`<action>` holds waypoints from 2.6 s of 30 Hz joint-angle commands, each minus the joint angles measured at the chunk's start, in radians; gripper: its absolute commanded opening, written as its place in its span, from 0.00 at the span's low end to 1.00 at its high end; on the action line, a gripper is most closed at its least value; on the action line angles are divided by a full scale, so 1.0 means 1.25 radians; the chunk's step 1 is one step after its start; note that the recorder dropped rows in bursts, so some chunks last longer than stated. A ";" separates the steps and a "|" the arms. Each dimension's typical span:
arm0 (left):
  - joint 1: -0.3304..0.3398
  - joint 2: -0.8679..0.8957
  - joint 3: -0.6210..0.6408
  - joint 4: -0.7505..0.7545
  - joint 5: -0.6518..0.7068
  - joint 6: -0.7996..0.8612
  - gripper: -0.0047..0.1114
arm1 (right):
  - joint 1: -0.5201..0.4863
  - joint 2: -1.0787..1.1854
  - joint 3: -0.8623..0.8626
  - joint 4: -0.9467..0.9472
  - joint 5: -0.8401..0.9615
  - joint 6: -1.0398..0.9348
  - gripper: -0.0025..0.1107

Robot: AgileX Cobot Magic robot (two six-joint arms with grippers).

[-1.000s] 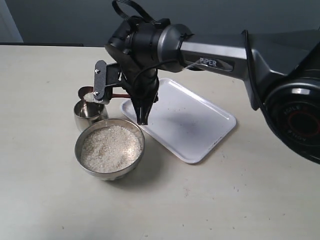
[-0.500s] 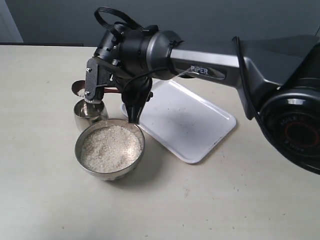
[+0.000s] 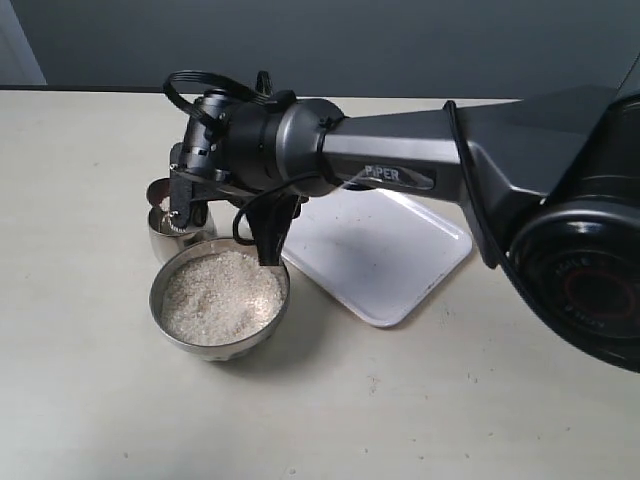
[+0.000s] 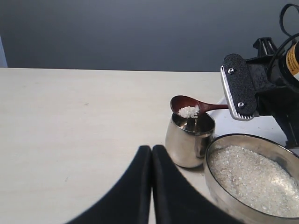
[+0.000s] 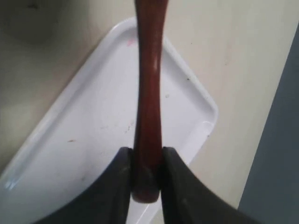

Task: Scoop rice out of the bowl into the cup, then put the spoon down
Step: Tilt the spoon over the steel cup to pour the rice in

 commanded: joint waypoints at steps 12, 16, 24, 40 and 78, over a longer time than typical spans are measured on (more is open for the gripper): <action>-0.005 -0.004 -0.003 0.001 -0.012 -0.005 0.04 | 0.044 -0.012 0.059 -0.149 0.014 0.163 0.01; -0.005 -0.004 -0.003 0.001 -0.012 -0.005 0.04 | 0.047 -0.019 0.061 -0.159 0.014 0.181 0.01; -0.005 -0.004 -0.003 0.001 -0.012 -0.005 0.04 | 0.058 -0.022 0.095 -0.216 0.019 0.234 0.01; -0.005 -0.004 -0.003 0.001 -0.012 -0.005 0.04 | 0.075 -0.022 0.111 -0.277 0.027 0.298 0.01; -0.005 -0.004 -0.003 0.001 -0.012 -0.005 0.04 | 0.115 -0.061 0.230 -0.520 0.032 0.522 0.01</action>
